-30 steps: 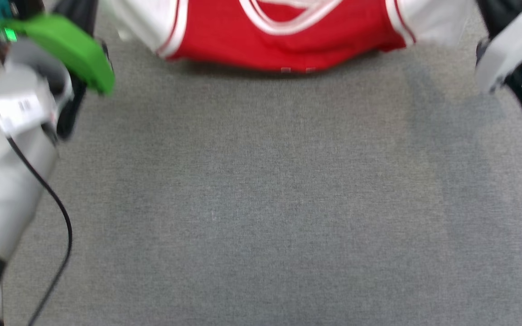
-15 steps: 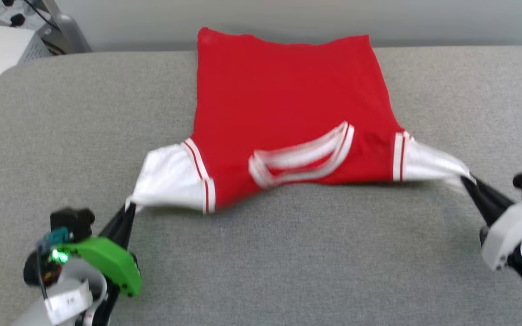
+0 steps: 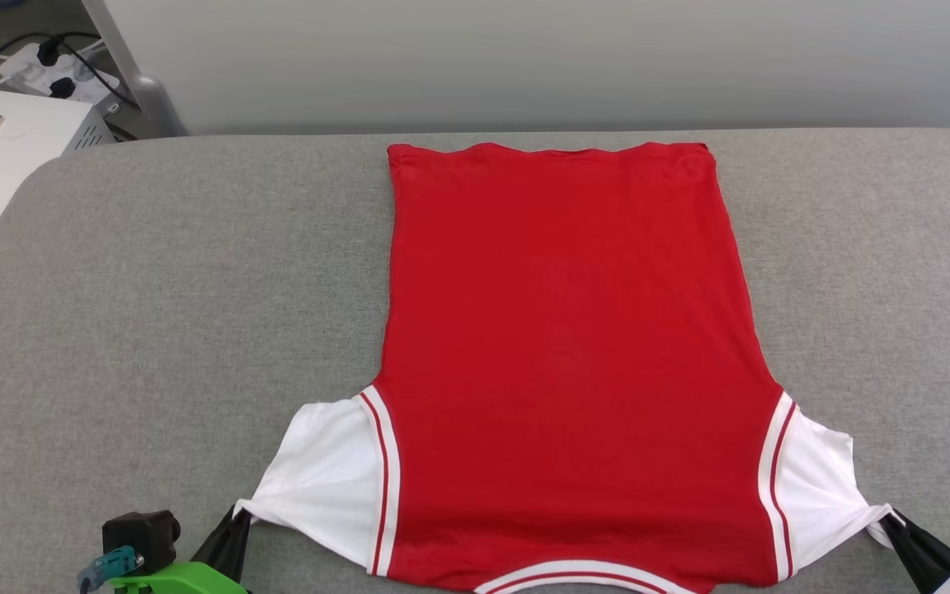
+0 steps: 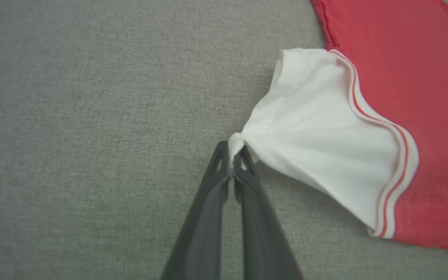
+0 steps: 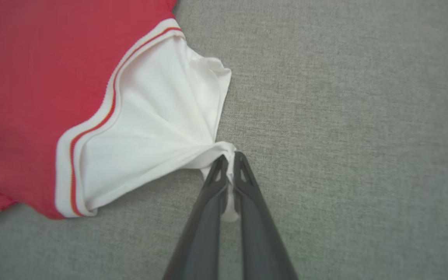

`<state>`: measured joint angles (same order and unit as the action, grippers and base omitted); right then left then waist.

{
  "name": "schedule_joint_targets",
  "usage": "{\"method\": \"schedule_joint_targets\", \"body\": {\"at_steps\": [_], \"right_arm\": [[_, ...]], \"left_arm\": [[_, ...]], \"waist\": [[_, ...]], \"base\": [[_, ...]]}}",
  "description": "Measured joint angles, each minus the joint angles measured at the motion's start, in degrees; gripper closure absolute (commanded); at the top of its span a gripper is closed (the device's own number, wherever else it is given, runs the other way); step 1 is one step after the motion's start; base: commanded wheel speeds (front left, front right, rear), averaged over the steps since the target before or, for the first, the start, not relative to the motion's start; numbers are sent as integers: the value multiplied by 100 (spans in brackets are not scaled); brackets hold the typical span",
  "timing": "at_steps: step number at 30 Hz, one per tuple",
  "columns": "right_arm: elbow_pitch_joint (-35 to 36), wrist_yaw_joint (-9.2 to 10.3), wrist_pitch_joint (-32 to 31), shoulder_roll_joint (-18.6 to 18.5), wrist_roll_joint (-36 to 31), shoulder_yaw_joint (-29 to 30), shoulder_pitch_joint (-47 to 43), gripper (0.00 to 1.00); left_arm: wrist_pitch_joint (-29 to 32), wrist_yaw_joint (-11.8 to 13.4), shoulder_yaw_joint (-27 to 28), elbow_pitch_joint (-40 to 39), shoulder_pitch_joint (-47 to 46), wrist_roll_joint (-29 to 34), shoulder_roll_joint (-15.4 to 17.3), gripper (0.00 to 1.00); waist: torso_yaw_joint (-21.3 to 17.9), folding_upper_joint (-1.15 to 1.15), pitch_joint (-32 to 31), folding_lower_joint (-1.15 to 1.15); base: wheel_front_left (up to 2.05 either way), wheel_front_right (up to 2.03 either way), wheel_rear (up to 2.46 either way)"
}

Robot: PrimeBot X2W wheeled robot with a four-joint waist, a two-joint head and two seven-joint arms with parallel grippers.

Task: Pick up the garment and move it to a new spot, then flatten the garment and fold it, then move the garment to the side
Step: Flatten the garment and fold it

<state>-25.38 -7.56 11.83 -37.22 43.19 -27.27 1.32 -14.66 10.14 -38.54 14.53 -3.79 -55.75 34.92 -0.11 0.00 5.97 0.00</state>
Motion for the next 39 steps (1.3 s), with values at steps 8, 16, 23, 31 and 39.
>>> {"method": "schedule_joint_targets", "body": {"at_steps": [8,16,23,31,39], "right_arm": [[635,-1,-804,127,-339,778,-178,0],[2009,2,-1727,-385,-688,2408,910,0],[2183,2,-3434,-572,-510,2331,2795,0],[1111,2,-6827,-683,-246,1429,5225,0],[140,2,-7541,-323,-1039,1468,6523,0]], "left_arm": [[0,27,127,-267,26,242,-27,100],[0,123,249,-798,-353,822,-182,100],[0,170,181,-1205,-704,1163,-289,100],[0,169,180,-1622,-1215,1556,-494,100],[0,78,183,-1839,-1589,1907,-739,100]], "waist": [[58,0,151,0],[280,0,489,0],[520,0,920,0],[891,0,1690,0],[1287,0,2430,1]], "base": [[0,0,0],[0,0,0],[0,0,0],[0,0,0],[0,0,0]]}}
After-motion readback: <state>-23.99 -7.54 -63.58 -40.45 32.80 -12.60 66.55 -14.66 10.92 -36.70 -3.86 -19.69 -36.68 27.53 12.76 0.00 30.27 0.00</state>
